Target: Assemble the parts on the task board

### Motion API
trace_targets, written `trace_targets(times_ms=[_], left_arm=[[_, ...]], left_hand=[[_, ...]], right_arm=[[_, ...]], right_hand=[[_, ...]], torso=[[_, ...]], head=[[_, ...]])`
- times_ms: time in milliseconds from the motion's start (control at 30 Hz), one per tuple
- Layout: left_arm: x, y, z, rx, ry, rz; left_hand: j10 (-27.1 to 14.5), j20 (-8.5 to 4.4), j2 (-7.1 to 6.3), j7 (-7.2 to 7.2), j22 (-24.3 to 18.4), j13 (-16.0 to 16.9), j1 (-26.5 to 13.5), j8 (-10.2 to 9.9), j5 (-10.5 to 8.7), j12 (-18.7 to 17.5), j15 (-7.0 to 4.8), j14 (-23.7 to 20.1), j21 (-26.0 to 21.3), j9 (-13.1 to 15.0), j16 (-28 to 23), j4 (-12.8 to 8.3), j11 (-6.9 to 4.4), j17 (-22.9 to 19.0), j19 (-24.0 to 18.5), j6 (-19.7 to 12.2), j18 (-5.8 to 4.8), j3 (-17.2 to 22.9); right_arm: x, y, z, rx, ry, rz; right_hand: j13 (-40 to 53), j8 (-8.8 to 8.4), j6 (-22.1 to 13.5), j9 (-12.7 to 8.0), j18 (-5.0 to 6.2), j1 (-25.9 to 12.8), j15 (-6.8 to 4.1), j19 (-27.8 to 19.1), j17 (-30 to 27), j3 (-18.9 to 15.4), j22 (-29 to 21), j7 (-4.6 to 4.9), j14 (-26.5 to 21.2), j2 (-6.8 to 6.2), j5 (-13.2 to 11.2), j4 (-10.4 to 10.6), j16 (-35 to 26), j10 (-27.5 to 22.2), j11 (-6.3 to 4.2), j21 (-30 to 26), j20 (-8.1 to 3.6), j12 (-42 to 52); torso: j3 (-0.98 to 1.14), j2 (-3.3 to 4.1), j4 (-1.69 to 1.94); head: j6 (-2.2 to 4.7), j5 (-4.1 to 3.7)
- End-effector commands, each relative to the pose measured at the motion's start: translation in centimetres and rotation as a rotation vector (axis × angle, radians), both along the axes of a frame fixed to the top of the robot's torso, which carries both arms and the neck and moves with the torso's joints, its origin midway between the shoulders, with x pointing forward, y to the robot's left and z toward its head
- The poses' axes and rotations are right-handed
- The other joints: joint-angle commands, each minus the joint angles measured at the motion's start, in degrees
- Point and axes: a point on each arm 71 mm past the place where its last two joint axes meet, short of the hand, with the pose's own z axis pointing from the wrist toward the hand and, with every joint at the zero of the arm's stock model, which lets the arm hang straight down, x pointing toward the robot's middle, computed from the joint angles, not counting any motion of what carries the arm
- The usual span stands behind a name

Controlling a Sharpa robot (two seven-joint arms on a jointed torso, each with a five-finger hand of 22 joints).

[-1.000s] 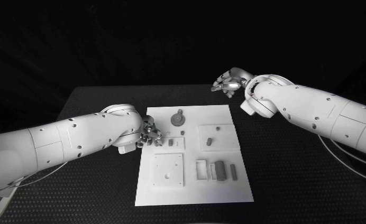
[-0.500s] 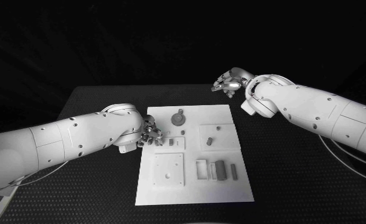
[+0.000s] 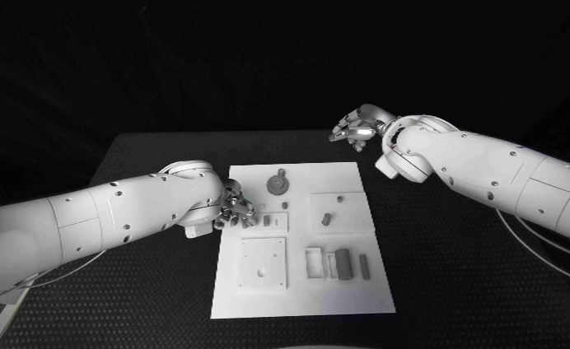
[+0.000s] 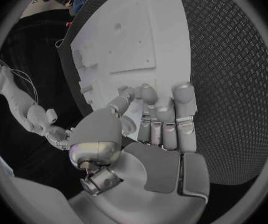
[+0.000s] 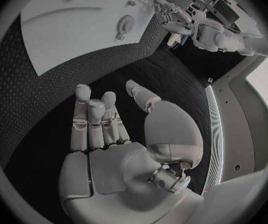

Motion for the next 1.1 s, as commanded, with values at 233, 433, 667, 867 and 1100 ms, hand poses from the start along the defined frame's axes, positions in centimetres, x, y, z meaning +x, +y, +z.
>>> trace_targets(times_ms=[233, 433, 667, 867, 1100], left_arm=[[-0.13, -0.36, -0.10, -0.004, 0.011, -0.018], [-0.01, -0.20, -0.07, -0.007, 0.002, -0.009], [0.08, -0.12, -0.05, -0.010, -0.004, -0.005], [0.22, 0.08, -0.05, -0.010, -0.007, 0.001], [0.29, 0.12, -0.12, -0.002, 0.003, -0.003]], left_hand=[[-0.20, -0.08, -0.93, 0.05, 0.91, 0.05, -1.48, -0.36, -0.23, 0.32, -0.35, -0.04, 0.06, -0.29, 0.15, 0.58, -0.03, 0.16, -0.37, 0.17, 2.95, -0.82], [-0.04, -0.18, 0.63, -0.08, 0.95, 0.08, -0.55, -0.32, -0.20, 0.40, -0.47, 0.13, 0.15, -0.23, 0.21, 0.23, -0.17, 0.25, -0.22, 0.45, 2.99, -0.38], [-0.01, -0.18, 0.85, -0.08, 0.97, 0.09, -0.39, -0.36, -0.20, 0.42, -0.48, 0.17, 0.18, -0.22, 0.20, -0.03, -0.17, 0.27, -0.21, 0.46, 2.96, -0.45], [0.07, -0.21, 1.02, -0.12, 0.99, 0.09, 0.04, -0.38, -0.19, 0.46, -0.50, 0.26, 0.25, -0.20, 0.21, -0.55, -0.21, 0.30, -0.15, 0.55, 2.96, -0.47], [0.15, -0.22, 1.08, -0.13, 1.01, 0.09, 0.77, -0.44, -0.19, 0.47, -0.52, 0.36, 0.31, -0.18, 0.19, -1.45, -0.22, 0.34, -0.09, 0.59, 2.92, -0.45]], right_arm=[[-0.03, 0.20, -0.09, -0.003, 0.009, 0.014], [-0.03, 0.20, -0.11, -0.003, 0.010, 0.014], [-0.04, 0.15, -0.13, -0.003, 0.010, 0.014], [-0.06, 0.12, -0.18, -0.003, 0.009, 0.013], [-0.06, 0.09, -0.19, -0.003, 0.010, 0.013]], right_hand=[[-0.09, -0.01, 0.10, -0.08, 0.76, -0.45, -0.43, -0.13, -0.07, 0.20, 1.07, 0.44, 0.01, 0.03, 0.11, 0.10, 0.40, -0.43, 0.00, -0.31, 0.09, 0.36], [-0.09, 0.00, 0.10, -0.09, 0.76, -0.47, -0.43, -0.13, -0.08, 0.19, 1.07, 0.44, 0.01, 0.04, 0.11, 0.12, 0.40, -0.44, 0.00, -0.31, 0.10, 0.36], [-0.10, 0.00, 0.09, -0.09, 0.76, -0.48, -0.42, -0.14, -0.08, 0.19, 1.07, 0.44, 0.00, 0.05, 0.11, 0.12, 0.40, -0.44, 0.00, -0.31, 0.10, 0.37], [-0.11, -0.01, 0.08, -0.10, 0.76, -0.48, -0.42, -0.14, -0.09, 0.19, 1.07, 0.44, 0.00, 0.05, 0.12, 0.12, 0.40, -0.45, 0.00, -0.32, 0.10, 0.37], [-0.11, -0.01, 0.08, -0.10, 0.76, -0.48, -0.42, -0.14, -0.09, 0.19, 1.07, 0.44, 0.00, 0.04, 0.11, 0.11, 0.40, -0.45, 0.00, -0.32, 0.10, 0.38]], torso=[[-0.02, -0.02, 0.02], [0.00, -0.01, 0.00], [0.00, -0.01, -0.06], [0.02, -0.02, -0.06], [0.04, -0.01, -0.12]], head=[[-0.02, 0.08], [-0.04, 0.10], [-0.03, 0.12], [0.00, 0.07], [0.06, 0.04]])
